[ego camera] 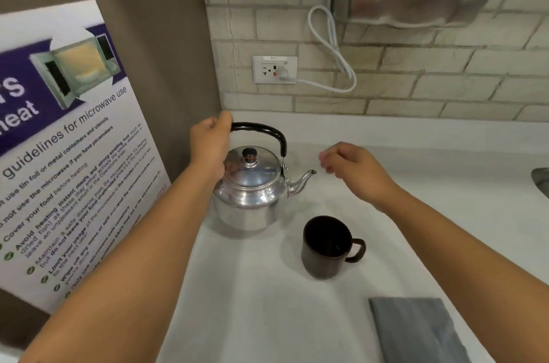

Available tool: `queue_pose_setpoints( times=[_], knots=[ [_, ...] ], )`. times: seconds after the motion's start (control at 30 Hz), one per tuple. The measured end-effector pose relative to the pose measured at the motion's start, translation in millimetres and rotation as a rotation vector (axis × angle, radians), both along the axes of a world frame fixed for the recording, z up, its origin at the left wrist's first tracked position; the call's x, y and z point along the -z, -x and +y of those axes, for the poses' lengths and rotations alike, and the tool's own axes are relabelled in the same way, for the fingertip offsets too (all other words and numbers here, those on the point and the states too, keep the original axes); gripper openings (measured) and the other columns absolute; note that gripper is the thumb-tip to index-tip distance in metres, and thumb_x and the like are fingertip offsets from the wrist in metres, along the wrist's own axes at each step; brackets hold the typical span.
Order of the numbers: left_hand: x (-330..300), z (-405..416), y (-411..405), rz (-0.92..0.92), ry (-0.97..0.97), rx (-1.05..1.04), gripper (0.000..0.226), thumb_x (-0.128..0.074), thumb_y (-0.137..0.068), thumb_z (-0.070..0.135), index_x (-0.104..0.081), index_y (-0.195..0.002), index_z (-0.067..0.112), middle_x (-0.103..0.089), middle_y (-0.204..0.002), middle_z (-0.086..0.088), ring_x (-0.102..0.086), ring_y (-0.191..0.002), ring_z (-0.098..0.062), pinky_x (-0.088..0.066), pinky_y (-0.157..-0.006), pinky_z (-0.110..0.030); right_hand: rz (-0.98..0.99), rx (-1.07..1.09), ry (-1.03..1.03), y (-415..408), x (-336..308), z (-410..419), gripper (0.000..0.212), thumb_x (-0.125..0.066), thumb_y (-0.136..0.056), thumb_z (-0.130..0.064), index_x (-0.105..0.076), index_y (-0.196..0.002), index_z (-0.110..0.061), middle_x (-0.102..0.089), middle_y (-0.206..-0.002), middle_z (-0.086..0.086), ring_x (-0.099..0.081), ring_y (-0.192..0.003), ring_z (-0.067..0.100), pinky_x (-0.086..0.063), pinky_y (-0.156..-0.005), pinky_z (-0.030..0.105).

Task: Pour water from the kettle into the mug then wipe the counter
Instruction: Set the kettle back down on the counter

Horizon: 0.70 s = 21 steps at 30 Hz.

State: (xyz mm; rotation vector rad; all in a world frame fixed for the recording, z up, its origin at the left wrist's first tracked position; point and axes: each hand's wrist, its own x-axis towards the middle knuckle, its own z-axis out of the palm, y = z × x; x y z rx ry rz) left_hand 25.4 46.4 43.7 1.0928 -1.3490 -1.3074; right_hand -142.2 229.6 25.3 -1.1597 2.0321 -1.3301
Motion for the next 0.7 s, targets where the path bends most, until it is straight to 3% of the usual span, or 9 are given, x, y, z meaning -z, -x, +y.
queue_pose_setpoints(
  times=[0.17,0.3,0.4,0.5,0.7],
  knots=[
    [16,-26,21,-0.019,-0.028,0.007,0.030,-0.059,-0.078,0.027,-0.041,-0.055,0.019,-0.031,-0.050,0.001,-0.027,-0.047,-0.012,-0.019,-0.035,-0.017,0.130,-0.156,0.030,-8,-11,-69,0.042,-0.056,-0.089,-0.042,-0.055,-0.125,-0.022,-0.061,-0.114,-0.003,-0.060,-0.096,0.010,-0.041,-0.075,0.009],
    [30,-44,34,-0.050,-0.073,0.010,0.026,-0.059,-0.076,0.029,-0.042,-0.059,0.019,-0.028,-0.052,0.001,-0.025,-0.048,-0.015,-0.019,-0.043,-0.023,0.178,-0.162,0.032,-4,0,-102,0.031,-0.055,-0.091,-0.033,-0.059,-0.116,-0.015,-0.067,-0.106,0.003,-0.062,-0.081,0.009,-0.047,-0.070,0.012],
    [40,-56,41,-0.056,-0.113,0.001,0.024,-0.058,-0.076,0.029,-0.043,-0.061,0.018,-0.028,-0.053,-0.001,-0.024,-0.050,-0.015,-0.020,-0.043,-0.023,0.207,-0.131,0.035,2,7,-117,0.025,-0.054,-0.092,-0.028,-0.061,-0.110,-0.012,-0.067,-0.094,0.005,-0.061,-0.068,0.010,-0.055,-0.074,0.030],
    [49,-67,45,-0.056,-0.128,-0.006,0.023,-0.059,-0.075,0.028,-0.044,-0.062,0.016,-0.028,-0.053,-0.001,-0.024,-0.050,-0.015,-0.020,-0.042,-0.022,0.190,-0.129,0.019,5,13,-128,0.026,-0.055,-0.092,-0.027,-0.062,-0.110,-0.010,-0.068,-0.094,0.011,-0.065,-0.075,0.020,-0.056,-0.080,0.040],
    [58,-81,47,-0.077,-0.166,0.022,0.026,-0.060,-0.072,0.038,-0.048,-0.059,0.019,-0.032,-0.053,0.002,-0.027,-0.051,-0.015,-0.022,-0.047,-0.025,0.212,-0.102,0.014,9,22,-140,0.025,-0.053,-0.093,-0.031,-0.062,-0.108,-0.014,-0.064,-0.094,0.000,-0.065,-0.074,0.018,-0.051,-0.071,0.024]
  ],
)
